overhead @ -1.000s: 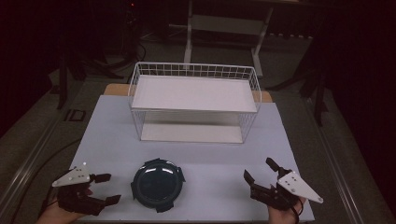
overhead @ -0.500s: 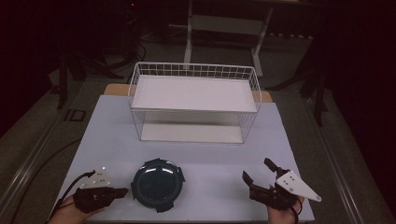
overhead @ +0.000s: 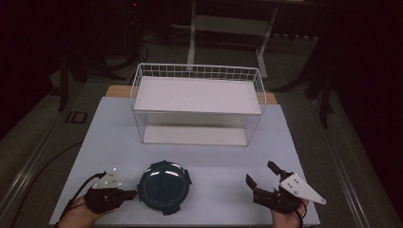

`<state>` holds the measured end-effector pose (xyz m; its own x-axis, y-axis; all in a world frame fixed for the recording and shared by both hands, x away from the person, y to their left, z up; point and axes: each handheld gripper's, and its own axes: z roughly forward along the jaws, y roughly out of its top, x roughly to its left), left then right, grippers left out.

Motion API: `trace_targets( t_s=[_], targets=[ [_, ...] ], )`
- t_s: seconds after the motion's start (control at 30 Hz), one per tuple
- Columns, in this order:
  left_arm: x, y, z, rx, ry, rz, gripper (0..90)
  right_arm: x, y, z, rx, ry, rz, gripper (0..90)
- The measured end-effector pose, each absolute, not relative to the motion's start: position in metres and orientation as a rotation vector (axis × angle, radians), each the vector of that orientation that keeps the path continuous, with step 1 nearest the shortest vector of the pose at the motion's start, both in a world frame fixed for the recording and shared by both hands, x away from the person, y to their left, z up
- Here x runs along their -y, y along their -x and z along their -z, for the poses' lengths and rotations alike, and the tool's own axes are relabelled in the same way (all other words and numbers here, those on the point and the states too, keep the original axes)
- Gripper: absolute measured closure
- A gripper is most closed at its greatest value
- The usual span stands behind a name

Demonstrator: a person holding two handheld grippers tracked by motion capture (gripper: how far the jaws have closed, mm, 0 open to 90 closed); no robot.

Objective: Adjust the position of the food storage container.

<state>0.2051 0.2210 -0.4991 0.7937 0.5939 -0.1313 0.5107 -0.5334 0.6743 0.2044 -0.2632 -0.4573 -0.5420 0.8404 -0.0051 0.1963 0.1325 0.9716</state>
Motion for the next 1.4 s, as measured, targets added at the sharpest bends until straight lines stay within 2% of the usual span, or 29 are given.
trace_targets(
  t_s=[0.73, 1.13, 1.4],
  targets=[
    [-0.140, -0.250, 0.499, -0.677, -2.269, -0.105, 89.4, 0.263, -0.205, 0.458, -1.852, -1.001, -1.453, 12.8],
    [-0.130, -0.258, 0.497, -0.698, -2.292, -0.117, 89.4, 0.262, -0.205, 0.459, -1.862, -1.002, -1.450, 12.8],
    [-0.104, -0.268, 0.497, -0.655, -2.296, -0.098, 89.4, 0.262, -0.205, 0.459, -1.859, -1.001, -1.450, 12.8]
  ],
)
